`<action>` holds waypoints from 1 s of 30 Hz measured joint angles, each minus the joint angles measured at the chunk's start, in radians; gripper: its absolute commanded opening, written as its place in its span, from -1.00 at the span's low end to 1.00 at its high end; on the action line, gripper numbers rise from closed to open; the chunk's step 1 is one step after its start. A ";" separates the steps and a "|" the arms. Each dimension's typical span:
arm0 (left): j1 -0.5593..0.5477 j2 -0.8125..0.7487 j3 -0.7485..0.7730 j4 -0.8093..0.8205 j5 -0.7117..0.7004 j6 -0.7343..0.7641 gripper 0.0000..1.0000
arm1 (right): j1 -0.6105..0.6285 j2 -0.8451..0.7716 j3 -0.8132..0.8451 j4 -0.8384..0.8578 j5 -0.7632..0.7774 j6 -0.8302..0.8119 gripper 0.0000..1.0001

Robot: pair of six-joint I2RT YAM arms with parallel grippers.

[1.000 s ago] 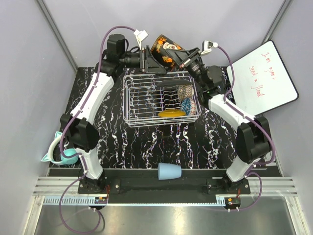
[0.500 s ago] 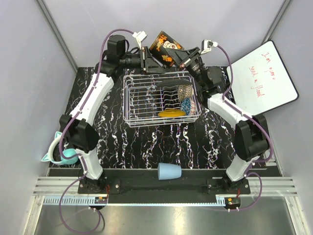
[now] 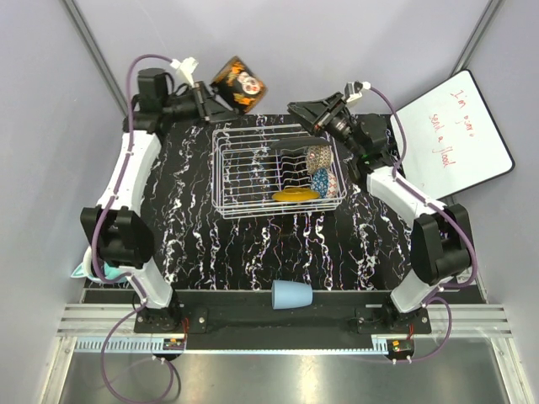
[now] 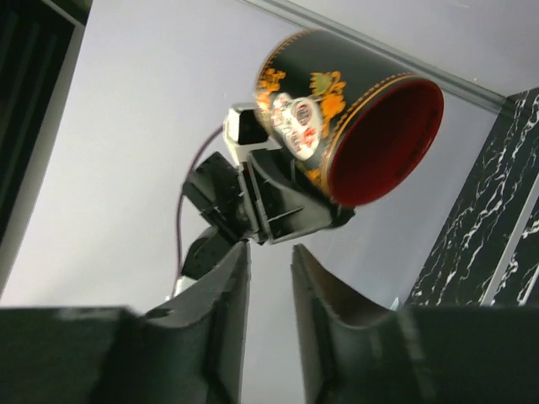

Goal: Load the mixed dishes into the dish rack

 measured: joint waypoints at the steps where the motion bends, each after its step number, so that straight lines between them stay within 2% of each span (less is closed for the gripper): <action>1: 0.026 -0.003 -0.014 0.000 -0.024 0.008 -1.00 | -0.008 -0.006 -0.007 -0.006 -0.005 -0.002 -0.14; 2: 0.051 -0.005 -0.029 -0.002 -0.045 0.013 -1.00 | -0.017 -0.013 -0.015 -0.009 -0.011 0.002 0.03; 4: 0.082 -0.005 -0.056 -0.005 -0.084 0.020 -1.00 | -0.021 -0.018 -0.020 -0.011 -0.026 0.010 -0.12; 7: 0.083 -0.009 -0.107 -0.013 -0.109 0.034 -1.00 | -0.021 -0.018 -0.020 -0.016 -0.056 0.014 0.00; 14: 0.027 -0.062 -0.272 -0.075 -0.172 0.164 -1.00 | -0.070 -0.092 -0.027 -0.096 -0.078 -0.021 -0.07; 22: -0.005 -0.064 -0.329 -0.099 -0.341 0.334 -1.00 | -0.122 -0.225 -0.095 -0.112 -0.086 -0.040 -0.08; 30: -0.049 -0.057 -0.341 -0.072 -0.494 0.487 -1.00 | -0.129 -0.248 -0.142 -0.158 -0.108 -0.052 -0.08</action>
